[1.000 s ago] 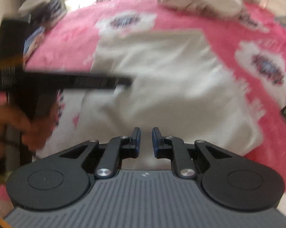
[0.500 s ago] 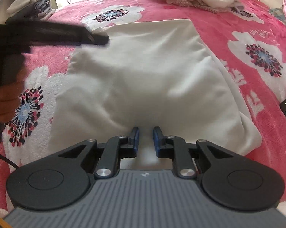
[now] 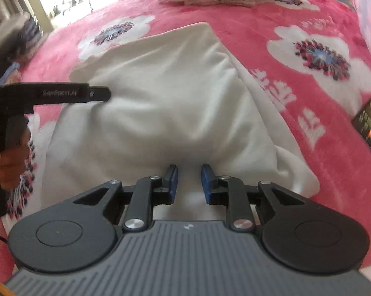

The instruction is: Fold clothes

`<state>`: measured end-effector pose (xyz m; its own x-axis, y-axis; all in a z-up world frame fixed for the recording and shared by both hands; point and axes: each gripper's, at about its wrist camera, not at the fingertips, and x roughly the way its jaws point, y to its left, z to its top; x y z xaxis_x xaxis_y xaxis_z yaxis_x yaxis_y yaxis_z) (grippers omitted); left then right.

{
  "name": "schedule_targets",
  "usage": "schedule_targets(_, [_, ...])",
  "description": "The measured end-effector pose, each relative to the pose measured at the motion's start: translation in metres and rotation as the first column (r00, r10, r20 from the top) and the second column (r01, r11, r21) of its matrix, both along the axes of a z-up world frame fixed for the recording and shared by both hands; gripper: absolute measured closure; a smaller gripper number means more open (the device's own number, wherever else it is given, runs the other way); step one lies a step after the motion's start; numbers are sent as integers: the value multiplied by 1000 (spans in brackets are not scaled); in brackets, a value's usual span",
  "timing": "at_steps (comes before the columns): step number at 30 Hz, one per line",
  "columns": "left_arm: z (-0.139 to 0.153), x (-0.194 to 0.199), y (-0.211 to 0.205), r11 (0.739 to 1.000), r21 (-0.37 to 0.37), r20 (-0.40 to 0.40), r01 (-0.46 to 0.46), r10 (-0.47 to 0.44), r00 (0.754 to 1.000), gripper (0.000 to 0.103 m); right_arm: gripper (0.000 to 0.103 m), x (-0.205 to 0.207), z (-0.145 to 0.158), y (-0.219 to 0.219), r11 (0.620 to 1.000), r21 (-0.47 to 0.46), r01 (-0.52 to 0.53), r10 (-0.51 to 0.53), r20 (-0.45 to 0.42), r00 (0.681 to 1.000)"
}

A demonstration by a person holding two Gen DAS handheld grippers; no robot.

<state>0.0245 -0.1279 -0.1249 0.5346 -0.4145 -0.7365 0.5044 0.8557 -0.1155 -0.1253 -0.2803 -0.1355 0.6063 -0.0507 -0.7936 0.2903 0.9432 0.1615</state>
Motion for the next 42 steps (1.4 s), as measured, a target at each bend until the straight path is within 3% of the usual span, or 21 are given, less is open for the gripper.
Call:
schedule_targets(5, [5, 0, -1, 1000, 12, -1, -12, 12, 1000, 42, 83, 0, -3, 1, 1000, -2, -2, 2, 2, 1000])
schedule_targets(10, [27, -12, 6, 999, -38, 28, -37, 38, 999, 41, 83, -1, -2, 1, 1000, 7, 8, -8, 7, 1000])
schedule_targets(15, [39, -33, 5, 1000, -21, 29, -2, 3, 1000, 41, 83, -2, -1, 2, 1000, 4, 13, -13, 8, 1000])
schedule_targets(20, [33, -60, 2, 999, -9, 4, 37, -37, 999, 41, 82, -2, -1, 3, 1000, -4, 14, -14, 9, 1000])
schedule_targets(26, [15, -74, -7, 996, 61, -5, 72, -72, 997, 41, 82, -2, -2, 4, 1000, -7, 14, -14, 9, 1000])
schedule_targets(42, [14, -73, -4, 996, 53, -20, 65, -64, 998, 41, 82, -2, -2, 4, 1000, -11, 14, -13, 11, 1000])
